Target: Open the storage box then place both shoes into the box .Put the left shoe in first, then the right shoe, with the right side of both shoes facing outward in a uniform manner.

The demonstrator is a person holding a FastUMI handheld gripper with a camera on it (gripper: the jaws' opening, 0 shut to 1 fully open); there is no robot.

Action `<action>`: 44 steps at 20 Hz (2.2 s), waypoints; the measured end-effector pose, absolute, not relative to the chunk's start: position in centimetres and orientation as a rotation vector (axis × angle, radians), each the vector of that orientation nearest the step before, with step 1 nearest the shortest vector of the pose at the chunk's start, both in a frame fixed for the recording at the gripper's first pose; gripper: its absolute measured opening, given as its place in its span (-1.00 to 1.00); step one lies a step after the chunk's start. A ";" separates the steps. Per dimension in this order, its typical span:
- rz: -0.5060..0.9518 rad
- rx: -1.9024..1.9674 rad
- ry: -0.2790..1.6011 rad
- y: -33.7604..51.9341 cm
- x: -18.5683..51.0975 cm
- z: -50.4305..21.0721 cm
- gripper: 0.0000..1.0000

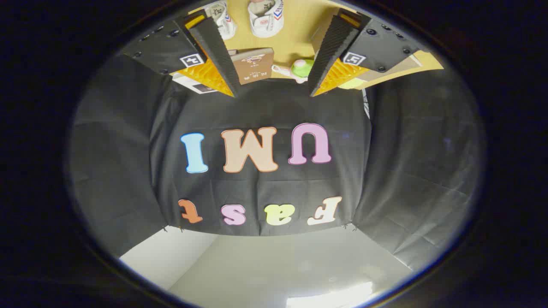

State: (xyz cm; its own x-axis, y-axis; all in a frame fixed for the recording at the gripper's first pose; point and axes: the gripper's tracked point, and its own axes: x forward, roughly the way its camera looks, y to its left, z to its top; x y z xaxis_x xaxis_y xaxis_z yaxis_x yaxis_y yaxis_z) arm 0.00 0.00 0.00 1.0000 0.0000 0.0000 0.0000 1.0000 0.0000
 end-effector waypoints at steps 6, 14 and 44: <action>-0.003 0.008 0.002 0.0 0.6 -0.3 1.00; 0.003 0.011 -0.001 0.2 1.0 -0.3 1.00; 0.348 1.073 0.590 10.1 -3.4 -15.6 1.00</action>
State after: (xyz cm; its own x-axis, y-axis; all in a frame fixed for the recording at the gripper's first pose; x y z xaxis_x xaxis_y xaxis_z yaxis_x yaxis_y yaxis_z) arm -3.36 10.10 -15.56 0.7957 0.5370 -0.2803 0.0148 0.4453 0.8952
